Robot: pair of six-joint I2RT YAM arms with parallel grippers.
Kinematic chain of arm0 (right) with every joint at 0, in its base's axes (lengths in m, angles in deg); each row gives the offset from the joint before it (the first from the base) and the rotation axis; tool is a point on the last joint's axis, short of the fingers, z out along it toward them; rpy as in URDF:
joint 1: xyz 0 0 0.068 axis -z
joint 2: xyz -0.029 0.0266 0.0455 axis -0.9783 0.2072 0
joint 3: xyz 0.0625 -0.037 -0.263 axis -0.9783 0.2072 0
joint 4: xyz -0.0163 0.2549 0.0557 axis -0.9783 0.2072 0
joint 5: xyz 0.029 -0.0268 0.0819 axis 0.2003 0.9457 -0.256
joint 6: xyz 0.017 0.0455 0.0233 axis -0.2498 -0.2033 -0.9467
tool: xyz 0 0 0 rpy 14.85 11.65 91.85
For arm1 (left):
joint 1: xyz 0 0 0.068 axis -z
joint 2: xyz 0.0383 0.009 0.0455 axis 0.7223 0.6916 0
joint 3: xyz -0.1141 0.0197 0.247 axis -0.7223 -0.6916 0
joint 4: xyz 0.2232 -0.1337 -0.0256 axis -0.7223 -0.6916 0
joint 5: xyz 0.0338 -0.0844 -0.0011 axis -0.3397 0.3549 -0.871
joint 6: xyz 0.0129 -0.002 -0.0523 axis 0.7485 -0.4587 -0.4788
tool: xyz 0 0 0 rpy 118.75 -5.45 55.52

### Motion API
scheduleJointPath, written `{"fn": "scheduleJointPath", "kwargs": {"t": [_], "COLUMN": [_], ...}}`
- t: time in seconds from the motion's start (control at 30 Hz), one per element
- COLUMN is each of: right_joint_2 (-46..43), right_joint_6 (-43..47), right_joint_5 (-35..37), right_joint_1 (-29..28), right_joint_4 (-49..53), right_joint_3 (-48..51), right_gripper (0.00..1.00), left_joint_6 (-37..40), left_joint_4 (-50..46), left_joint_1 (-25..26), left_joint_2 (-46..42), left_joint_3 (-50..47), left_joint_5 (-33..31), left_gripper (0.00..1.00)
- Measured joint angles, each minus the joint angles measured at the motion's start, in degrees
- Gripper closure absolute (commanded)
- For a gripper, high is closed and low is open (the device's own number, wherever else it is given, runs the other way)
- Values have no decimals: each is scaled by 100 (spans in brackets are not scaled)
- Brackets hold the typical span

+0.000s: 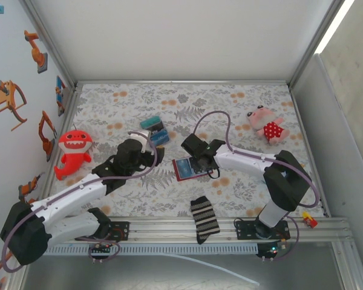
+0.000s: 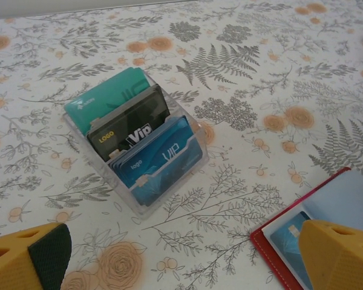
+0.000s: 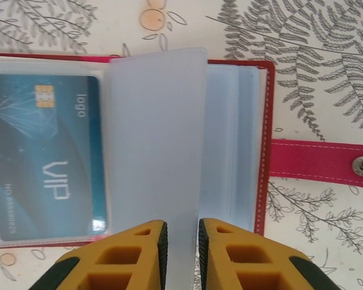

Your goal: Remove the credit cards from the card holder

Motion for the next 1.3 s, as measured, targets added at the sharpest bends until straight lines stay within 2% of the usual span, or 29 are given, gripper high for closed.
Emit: {"fn": "scheduleJointPath", "kwargs": {"t": [0.33, 0.47, 0.6, 0.73, 0.9, 0.97, 1.1, 1.3], "right_joint_2": [-153, -363, -754, -1141, -1316, -1305, -1198, -739], "right_joint_6": [31, 31, 31, 24, -26, -70, -146, -286], "right_joint_5": [-153, -201, -282, -387, -767, -975, -1357, -1875], "right_joint_1": [470, 654, 787, 813, 813, 813, 813, 811], "right_joint_4": [-181, -199, -199, -243, -538, -699, -957, -1300], "right_joint_3": [437, 629, 748, 754, 756, 774, 793, 793], "right_gripper": [74, 69, 68, 72, 70, 70, 80, 82], "left_joint_6": [-31, -192, -302, -361, -426, -444, -446, -444], "left_joint_4": [590, 811, 927, 977, 1078, 1110, 1178, 1202], "left_joint_1": [798, 861, 863, 894, 894, 894, 894, 894], "left_joint_2": [1333, 1679, 1996, 2245, 2511, 2616, 2754, 2868], "left_joint_3": [-2, -61, -66, -66, -63, -63, -63, 11], "left_joint_5": [-413, -415, -417, -396, -313, -262, -219, -205], "left_gripper": [3, 3, 3, 3, 3, 3, 3, 3]}}
